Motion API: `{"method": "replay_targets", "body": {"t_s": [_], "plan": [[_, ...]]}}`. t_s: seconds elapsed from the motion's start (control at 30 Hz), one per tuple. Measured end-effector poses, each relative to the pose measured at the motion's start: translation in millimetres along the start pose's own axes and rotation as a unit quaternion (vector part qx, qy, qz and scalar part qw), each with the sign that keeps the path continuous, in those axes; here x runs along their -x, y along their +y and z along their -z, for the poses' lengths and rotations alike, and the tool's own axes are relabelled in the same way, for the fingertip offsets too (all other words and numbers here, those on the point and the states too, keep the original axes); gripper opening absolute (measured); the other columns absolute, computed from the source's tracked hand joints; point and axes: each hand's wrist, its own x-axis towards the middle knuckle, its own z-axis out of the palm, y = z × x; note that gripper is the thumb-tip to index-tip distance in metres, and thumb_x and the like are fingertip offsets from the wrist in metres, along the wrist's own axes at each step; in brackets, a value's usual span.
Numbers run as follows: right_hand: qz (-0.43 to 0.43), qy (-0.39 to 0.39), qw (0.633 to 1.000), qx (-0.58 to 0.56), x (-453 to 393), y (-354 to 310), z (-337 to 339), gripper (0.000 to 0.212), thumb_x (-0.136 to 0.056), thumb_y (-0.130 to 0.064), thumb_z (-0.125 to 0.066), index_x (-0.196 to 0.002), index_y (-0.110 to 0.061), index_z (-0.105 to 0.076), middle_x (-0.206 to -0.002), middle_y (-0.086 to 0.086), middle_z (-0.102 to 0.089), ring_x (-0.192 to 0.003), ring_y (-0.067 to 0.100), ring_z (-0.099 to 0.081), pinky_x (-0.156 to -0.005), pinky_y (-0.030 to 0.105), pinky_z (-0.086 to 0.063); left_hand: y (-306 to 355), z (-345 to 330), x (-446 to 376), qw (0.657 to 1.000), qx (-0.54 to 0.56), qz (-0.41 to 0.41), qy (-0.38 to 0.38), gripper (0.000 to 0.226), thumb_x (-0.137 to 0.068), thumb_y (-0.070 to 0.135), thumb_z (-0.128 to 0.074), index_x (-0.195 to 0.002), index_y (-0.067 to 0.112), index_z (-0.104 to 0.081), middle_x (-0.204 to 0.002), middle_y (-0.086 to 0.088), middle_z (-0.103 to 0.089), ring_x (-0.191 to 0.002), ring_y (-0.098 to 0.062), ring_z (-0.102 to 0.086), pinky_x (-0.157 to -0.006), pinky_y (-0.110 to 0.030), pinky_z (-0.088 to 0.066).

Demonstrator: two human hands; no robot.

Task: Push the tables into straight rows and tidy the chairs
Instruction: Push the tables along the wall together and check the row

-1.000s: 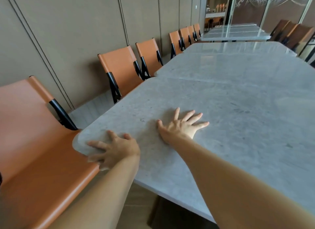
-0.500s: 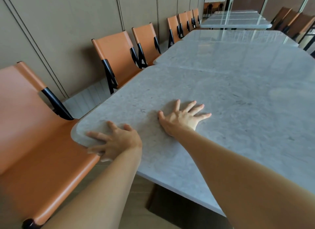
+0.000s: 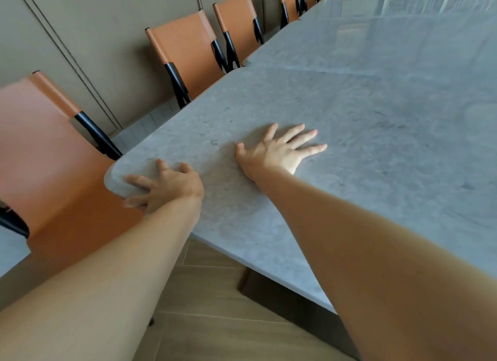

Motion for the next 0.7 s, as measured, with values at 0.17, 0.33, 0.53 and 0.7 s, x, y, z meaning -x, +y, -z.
{"method": "replay_targets", "body": {"t_s": [0.17, 0.33, 0.53, 0.7], "plan": [[0.095, -0.040, 0.994, -0.033, 13.0, 22.7, 12.0, 0.087, -0.090, -0.070, -0.037, -0.159, -0.019, -0.021, -0.162, 0.031, -0.005, -0.148, 0.056, 0.004, -0.111, 0.077, 0.001, -9.6, 8.9, 7.5, 0.999, -0.011, -0.037, 0.034, 0.057, -0.103, 0.055, -0.037, -0.157, 0.039, -0.029, -0.169, -0.012, 0.011, -0.151, -0.051, 0.008, -0.119, -0.069, -0.004], [0.231, -0.132, 0.964, -0.008, -8.9, 89.1, 57.9, 0.068, -0.090, -0.065, -0.051, -0.148, -0.031, -0.044, -0.152, 0.005, -0.042, -0.141, 0.030, -0.035, -0.109, 0.049, -0.033, 13.1, 5.0, 65.0, 0.921, -0.078, -0.379, 0.054, 0.046, -0.099, 0.033, -0.060, -0.144, 0.030, -0.053, -0.168, -0.003, -0.009, -0.153, -0.030, -0.009, -0.122, -0.056, -0.011], [0.188, -0.281, 0.932, -0.131, 66.2, 175.2, 102.4, 0.053, -0.090, -0.032, -0.064, -0.141, -0.020, -0.054, -0.150, 0.003, -0.047, -0.138, 0.022, -0.045, -0.110, 0.031, -0.040, 105.9, 60.4, 182.9, 0.861, 0.086, -0.482, -0.140, 0.030, -0.097, 0.021, -0.066, -0.126, 0.026, -0.066, -0.154, 0.003, -0.032, -0.136, -0.006, -0.036, -0.104, -0.007, -0.024], [0.050, -0.240, 0.904, -0.351, 96.6, 227.1, 212.8, 0.029, -0.089, -0.016, -0.064, -0.117, -0.013, -0.072, -0.114, 0.004, -0.073, -0.100, 0.017, -0.065, -0.090, 0.027, -0.050, 182.1, 167.0, 275.8, 0.831, 0.206, -0.486, -0.176, 0.018, -0.095, 0.016, -0.068, -0.108, 0.027, -0.071, -0.121, 0.015, -0.059, -0.119, -0.003, -0.057, -0.099, -0.010, -0.038]]}}
